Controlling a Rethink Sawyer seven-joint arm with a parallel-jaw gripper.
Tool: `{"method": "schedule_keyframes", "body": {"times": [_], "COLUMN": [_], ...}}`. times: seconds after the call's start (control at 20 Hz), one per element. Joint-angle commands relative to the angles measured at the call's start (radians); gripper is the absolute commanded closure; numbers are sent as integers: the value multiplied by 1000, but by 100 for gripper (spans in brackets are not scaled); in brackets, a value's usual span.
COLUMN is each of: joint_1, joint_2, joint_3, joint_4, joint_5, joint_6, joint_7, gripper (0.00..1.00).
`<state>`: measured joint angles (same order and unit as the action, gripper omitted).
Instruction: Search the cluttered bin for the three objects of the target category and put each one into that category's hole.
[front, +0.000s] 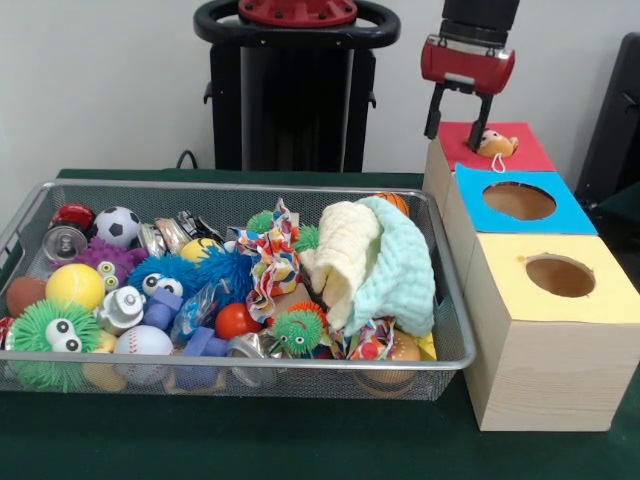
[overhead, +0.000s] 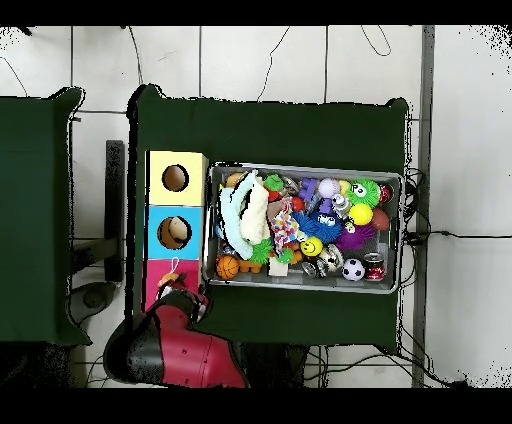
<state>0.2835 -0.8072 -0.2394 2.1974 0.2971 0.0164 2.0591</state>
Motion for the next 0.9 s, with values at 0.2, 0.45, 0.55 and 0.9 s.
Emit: {"method": "schedule_keyframes", "body": {"times": [0.2, 0.45, 0.55, 0.9], "joint_1": [-56, -74, -72, -114], "joint_2": [-71, -76, -58, 23], "joint_3": [113, 169, 186, 283], "joint_4": [-8, 8, 20, 75], "joint_5": [-7, 4, 7, -20], "joint_6": [121, 94, 80, -24], "joint_7": [127, 148, 160, 189], "gripper": [0, 0, 0, 0]}}
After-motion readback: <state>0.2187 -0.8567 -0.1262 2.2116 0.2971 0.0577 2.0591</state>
